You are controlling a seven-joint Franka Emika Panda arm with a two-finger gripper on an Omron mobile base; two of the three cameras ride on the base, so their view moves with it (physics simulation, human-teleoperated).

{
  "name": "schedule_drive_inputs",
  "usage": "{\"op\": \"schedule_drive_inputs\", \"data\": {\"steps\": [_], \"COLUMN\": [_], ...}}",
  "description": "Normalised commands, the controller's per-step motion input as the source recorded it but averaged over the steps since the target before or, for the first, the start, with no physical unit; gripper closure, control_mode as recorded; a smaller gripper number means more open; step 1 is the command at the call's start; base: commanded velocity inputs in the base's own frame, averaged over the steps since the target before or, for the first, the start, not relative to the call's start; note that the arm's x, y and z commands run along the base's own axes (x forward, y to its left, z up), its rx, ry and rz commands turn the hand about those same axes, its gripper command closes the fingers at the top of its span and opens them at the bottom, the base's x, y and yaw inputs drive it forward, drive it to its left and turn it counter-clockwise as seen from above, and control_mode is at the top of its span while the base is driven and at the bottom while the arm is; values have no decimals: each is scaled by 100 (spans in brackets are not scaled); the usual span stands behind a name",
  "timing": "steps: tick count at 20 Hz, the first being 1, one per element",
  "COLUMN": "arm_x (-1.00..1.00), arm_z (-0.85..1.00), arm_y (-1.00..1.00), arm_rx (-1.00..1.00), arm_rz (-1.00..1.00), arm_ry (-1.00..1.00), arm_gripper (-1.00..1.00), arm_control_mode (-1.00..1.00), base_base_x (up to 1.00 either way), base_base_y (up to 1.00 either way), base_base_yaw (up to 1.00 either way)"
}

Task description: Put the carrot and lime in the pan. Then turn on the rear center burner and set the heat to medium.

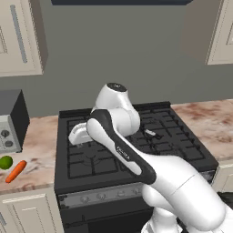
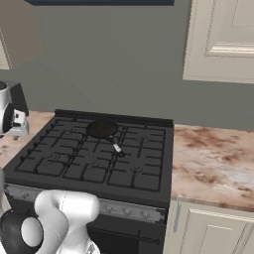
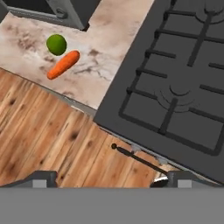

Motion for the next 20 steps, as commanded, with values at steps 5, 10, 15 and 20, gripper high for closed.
{"op": "schedule_drive_inputs", "data": {"steps": [5, 10, 15, 20], "arm_x": [25, 30, 23, 5], "arm_z": [-1, -3, -19, -27], "arm_y": [68, 71, 70, 49], "arm_rx": [-4, -9, -10, -17], "arm_rz": [0, -9, -14, -7], "arm_ry": [17, 36, 37, 9], "arm_gripper": [-100, -100, -100, -100], "arm_control_mode": [-100, -100, -100, -100], "base_base_x": [0, 0, 0, 0], "base_base_y": [0, 0, 0, 0], "base_base_yaw": [0, 0, 0, 0]}}
